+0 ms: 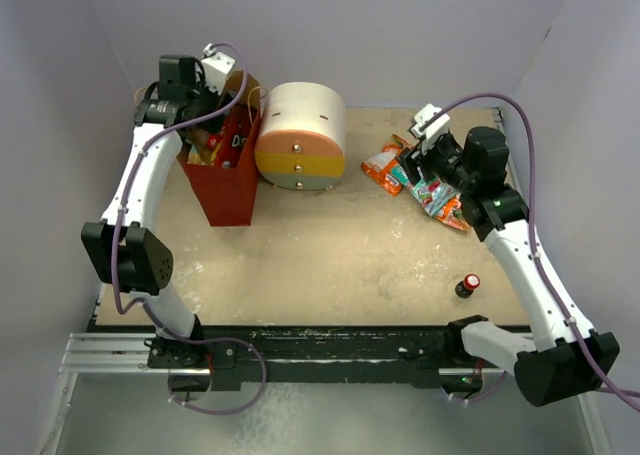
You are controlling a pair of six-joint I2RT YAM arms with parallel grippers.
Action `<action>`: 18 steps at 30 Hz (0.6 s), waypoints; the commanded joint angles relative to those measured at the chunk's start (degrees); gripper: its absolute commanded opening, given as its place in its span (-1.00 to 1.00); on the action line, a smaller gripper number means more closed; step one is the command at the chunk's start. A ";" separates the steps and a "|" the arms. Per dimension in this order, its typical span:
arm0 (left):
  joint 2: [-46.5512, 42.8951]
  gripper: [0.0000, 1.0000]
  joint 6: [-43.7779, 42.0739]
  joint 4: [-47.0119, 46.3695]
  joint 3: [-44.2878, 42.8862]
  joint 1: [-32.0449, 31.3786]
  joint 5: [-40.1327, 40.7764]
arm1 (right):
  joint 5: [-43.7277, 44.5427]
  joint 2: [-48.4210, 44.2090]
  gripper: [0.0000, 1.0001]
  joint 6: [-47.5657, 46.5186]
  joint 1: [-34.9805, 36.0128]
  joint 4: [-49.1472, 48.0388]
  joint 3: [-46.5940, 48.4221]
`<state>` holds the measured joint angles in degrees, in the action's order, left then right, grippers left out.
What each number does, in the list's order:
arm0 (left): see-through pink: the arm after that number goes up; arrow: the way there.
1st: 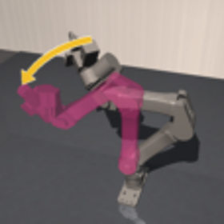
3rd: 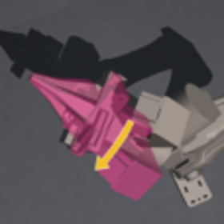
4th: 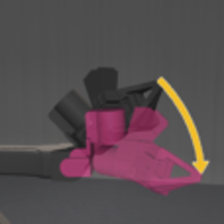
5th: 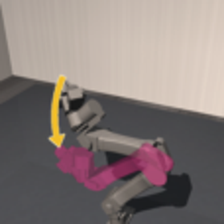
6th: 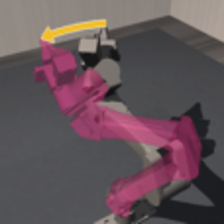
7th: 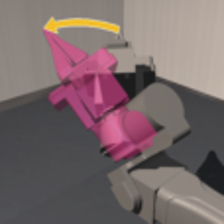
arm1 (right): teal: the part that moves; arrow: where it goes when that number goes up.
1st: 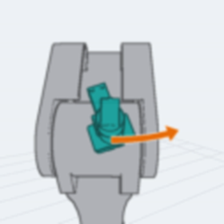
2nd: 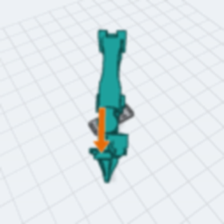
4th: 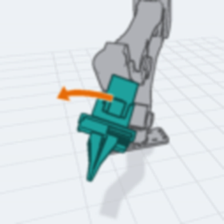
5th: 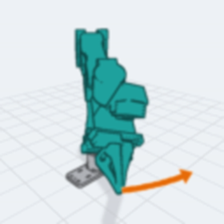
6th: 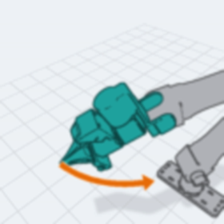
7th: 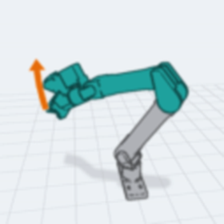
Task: Place the snacks into the paper bag
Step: Pick up the snack from the center of the board.
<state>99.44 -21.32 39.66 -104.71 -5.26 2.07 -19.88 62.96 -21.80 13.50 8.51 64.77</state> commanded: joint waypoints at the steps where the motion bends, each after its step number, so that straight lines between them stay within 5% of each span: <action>1: -7.49 0.57 1.45 -2.76 -1.50 0.16 -1.09 | 7.79 2.09 0.31 1.67 -0.73 -2.19 2.17; 9: -16.86 0.94 2.13 -6.70 5.42 0.16 -9.29 | 15.71 12.80 0.33 0.24 -4.27 3.51 4.98; 18: -25.86 0.98 1.04 -10.72 16.01 0.16 -22.29 | 9.95 28.86 0.36 -1.26 -15.22 13.22 15.78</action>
<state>76.71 -20.12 32.84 -92.47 -5.26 -11.51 -7.22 88.58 -21.87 1.17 16.97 74.26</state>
